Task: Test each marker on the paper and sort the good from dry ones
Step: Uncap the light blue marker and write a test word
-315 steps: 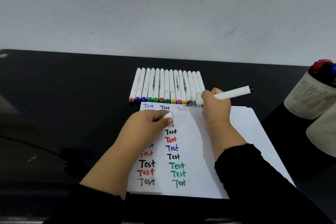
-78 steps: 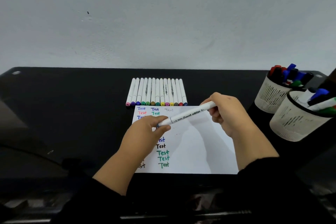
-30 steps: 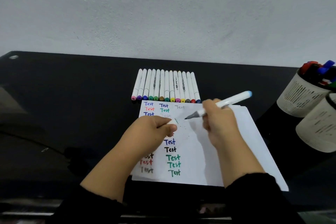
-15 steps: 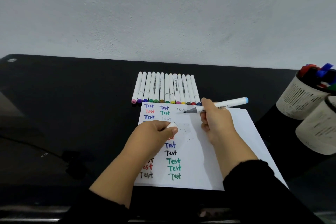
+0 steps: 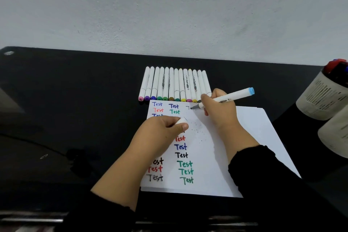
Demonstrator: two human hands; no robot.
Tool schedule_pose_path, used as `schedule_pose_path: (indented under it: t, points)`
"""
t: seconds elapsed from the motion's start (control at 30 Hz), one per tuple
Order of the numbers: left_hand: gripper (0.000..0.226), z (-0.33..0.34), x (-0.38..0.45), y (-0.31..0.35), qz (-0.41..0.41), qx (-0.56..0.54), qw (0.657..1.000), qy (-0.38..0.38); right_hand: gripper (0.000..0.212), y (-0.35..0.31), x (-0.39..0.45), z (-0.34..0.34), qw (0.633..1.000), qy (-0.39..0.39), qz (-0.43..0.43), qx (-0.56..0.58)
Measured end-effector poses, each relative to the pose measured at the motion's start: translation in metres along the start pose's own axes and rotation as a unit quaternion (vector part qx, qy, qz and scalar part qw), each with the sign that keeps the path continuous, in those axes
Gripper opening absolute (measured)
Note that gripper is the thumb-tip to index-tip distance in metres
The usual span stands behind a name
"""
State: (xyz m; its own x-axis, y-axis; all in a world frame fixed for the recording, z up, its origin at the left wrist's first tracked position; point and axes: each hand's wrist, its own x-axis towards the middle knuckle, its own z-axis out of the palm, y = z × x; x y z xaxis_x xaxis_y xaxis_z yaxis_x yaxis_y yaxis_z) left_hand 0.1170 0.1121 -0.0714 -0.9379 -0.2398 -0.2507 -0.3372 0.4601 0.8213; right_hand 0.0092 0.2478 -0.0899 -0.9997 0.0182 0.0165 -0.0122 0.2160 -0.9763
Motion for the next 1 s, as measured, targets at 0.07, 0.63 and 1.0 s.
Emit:
schedule_pose_path:
  t: [0.07, 0.63, 1.0]
  points:
    - [0.042, 0.000, 0.002, -0.001, -0.001, 0.010, 1.000, 0.005, 0.033, 0.002, 0.001, 0.001, 1.000, 0.003, -0.001, 0.001]
    - [0.045, 0.003, 0.014, -0.003, -0.011, 0.014, 1.000, 0.009, 0.036, 0.005, -0.001, 0.005, 0.999, -0.029, -0.021, -0.027]
    - [0.042, 0.004, 0.015, -0.006, -0.023, -0.005, 1.000, 0.011, 0.036, 0.006, 0.000, 0.002, 0.999, -0.028, -0.023, -0.018]
